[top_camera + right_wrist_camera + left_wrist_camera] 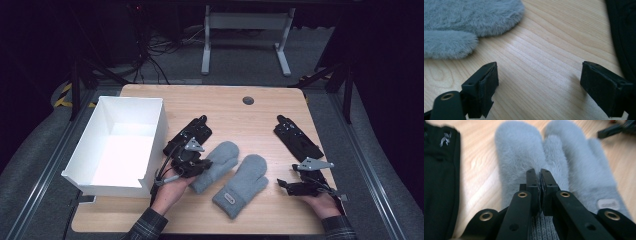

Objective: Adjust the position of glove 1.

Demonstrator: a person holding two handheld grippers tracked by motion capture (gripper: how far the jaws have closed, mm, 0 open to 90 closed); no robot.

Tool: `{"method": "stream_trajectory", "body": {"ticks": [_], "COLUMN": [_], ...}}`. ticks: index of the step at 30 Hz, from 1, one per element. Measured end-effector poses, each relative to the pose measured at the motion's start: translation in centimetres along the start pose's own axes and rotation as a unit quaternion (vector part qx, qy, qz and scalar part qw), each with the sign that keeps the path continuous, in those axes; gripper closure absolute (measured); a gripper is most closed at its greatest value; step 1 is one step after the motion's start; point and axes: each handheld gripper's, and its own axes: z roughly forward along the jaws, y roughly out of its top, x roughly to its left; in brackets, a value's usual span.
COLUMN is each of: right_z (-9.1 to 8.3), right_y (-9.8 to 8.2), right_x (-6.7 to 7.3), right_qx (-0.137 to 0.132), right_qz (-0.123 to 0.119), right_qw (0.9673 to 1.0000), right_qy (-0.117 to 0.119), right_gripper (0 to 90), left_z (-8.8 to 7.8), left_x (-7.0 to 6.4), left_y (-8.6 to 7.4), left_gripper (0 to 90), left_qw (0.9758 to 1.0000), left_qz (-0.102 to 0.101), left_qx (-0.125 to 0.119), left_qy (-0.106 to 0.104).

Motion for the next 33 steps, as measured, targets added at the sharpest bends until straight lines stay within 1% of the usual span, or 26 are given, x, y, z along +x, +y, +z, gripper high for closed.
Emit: {"method": "stream_trajectory", "body": {"ticks": [2,3,4,5,7,8,9,10,13,14,15,16,19,22,23,24,26,27,29,33], "right_z": [0.0,0.0,0.0,0.0,0.0,0.0,0.0,0.0,0.0,0.0,0.0,0.0,0.0,0.0,0.0,0.0,0.0,0.0,0.0,0.0], "right_y": [0.0,0.0,0.0,0.0,0.0,0.0,0.0,0.0,0.0,0.0,0.0,0.0,0.0,0.0,0.0,0.0,0.0,0.0,0.0,0.0], "right_x": [0.0,0.0,0.0,0.0,0.0,0.0,0.0,0.0,0.0,0.0,0.0,0.0,0.0,0.0,0.0,0.0,0.0,0.0,0.0,0.0], "right_qx": [0.000,0.000,0.000,0.000,0.000,0.000,0.000,0.000,0.000,0.000,0.000,0.000,0.000,0.000,0.000,0.000,0.000,0.000,0.000,0.000], "right_qz": [0.000,0.000,0.000,0.000,0.000,0.000,0.000,0.000,0.000,0.000,0.000,0.000,0.000,0.000,0.000,0.000,0.000,0.000,0.000,0.000], "right_qw": [1.0000,1.0000,1.0000,1.0000,1.0000,1.0000,1.0000,1.0000,1.0000,1.0000,1.0000,1.0000,1.0000,1.0000,1.0000,1.0000,1.0000,1.0000,1.0000,1.0000], "right_qy": [0.000,0.000,0.000,0.000,0.000,0.000,0.000,0.000,0.000,0.000,0.000,0.000,0.000,0.000,0.000,0.000,0.000,0.000,0.000,0.000], "right_gripper": [15.3,15.3,15.3,15.3,15.3,15.3,15.3,15.3,15.3,15.3,15.3,15.3,15.3,15.3,15.3,15.3,15.3,15.3,15.3,15.3], "left_z": [-0.3,-0.5,-0.6,-0.6,-0.6,-0.6,-0.5,-0.5,-0.2,-0.2,0.0,0.0,0.4,1.0,1.2,1.4,2.0,2.2,2.7,3.3], "left_x": [-0.2,-0.4,-0.4,-0.6,-0.8,-1.0,-1.5,-1.5,-2.4,-2.4,-3.0,-3.0,-3.8,-4.5,-4.7,-4.8,-5.3,-5.5,-5.9,-6.5], "left_y": [0.3,0.5,0.5,0.8,0.9,1.0,1.2,1.2,1.5,1.5,1.7,1.7,1.9,1.9,1.9,1.9,1.9,1.9,1.8,1.6], "left_gripper": [87.3,87.3,87.3,87.3,87.3,87.3,87.3,87.3,87.3,87.3,87.3,87.3,87.3,87.3,87.3,87.3,87.3,87.3,87.3,87.3], "left_qw": [1.0000,0.9998,0.9997,0.9995,0.9994,0.9992,0.9990,0.9990,0.9983,0.9983,0.9979,0.9979,0.9977,0.9971,0.9970,0.9971,0.9970,0.9971,0.9974,0.9975], "left_qz": [0.000,-0.001,-0.001,-0.006,-0.005,-0.008,-0.008,-0.008,-0.006,-0.006,-0.005,-0.005,-0.004,-0.002,-0.004,-0.002,-0.006,-0.005,-0.007,-0.018], "left_qx": [-0.009,-0.016,-0.018,-0.023,-0.026,-0.028,-0.031,-0.031,-0.038,-0.038,-0.042,-0.042,-0.040,-0.045,-0.043,-0.040,-0.036,-0.034,-0.030,-0.032], "left_qy": [-0.004,-0.009,-0.013,-0.020,-0.022,-0.026,-0.031,-0.031,-0.044,-0.044,-0.049,-0.049,-0.054,-0.062,-0.064,-0.065,-0.068,-0.067,-0.065,-0.060]}}
